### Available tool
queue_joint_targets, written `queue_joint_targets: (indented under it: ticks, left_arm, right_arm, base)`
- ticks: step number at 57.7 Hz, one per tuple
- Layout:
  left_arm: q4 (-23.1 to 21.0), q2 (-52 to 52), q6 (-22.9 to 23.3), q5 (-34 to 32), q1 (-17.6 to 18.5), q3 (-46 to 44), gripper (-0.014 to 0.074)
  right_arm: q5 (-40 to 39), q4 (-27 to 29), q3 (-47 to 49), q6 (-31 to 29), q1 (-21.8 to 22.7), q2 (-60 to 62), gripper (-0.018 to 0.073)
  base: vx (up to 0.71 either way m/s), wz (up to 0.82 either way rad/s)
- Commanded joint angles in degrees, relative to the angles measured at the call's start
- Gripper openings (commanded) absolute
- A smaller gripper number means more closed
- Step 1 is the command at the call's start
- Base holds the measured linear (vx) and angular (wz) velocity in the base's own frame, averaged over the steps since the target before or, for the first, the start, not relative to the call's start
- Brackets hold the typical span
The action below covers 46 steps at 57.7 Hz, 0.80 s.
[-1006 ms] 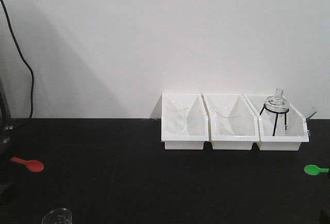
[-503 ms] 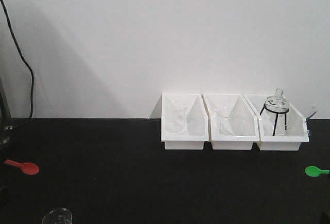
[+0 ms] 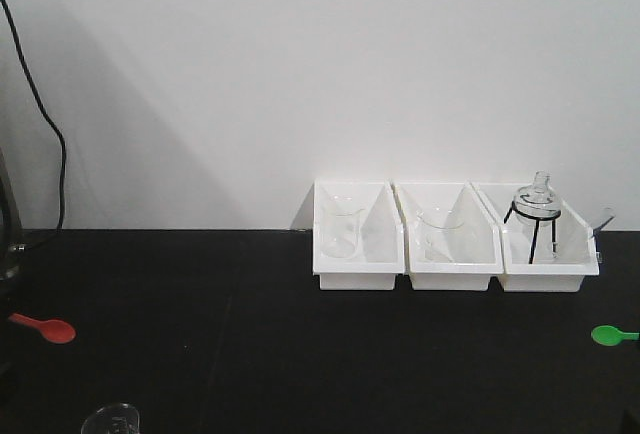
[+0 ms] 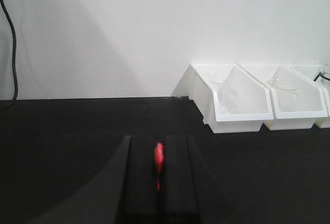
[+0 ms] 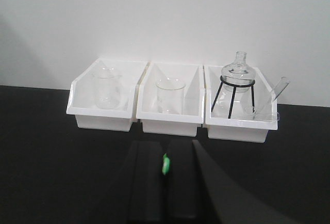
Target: Sort red and green spoons into left cabinet
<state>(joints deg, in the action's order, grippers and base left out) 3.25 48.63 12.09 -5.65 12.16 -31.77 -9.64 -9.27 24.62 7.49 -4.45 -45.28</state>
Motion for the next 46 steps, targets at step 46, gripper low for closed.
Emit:
queue_joint_targets:
  ticks: [46]
  left_arm:
    - [-0.09,-0.42,0.12,-4.32,0.34,-1.66,-0.0006]
  right_arm:
    - [-4.68,-0.11,2.04,-0.15,0.00,0.50,-0.0003]
  base:
    - [-0.05,0.18]
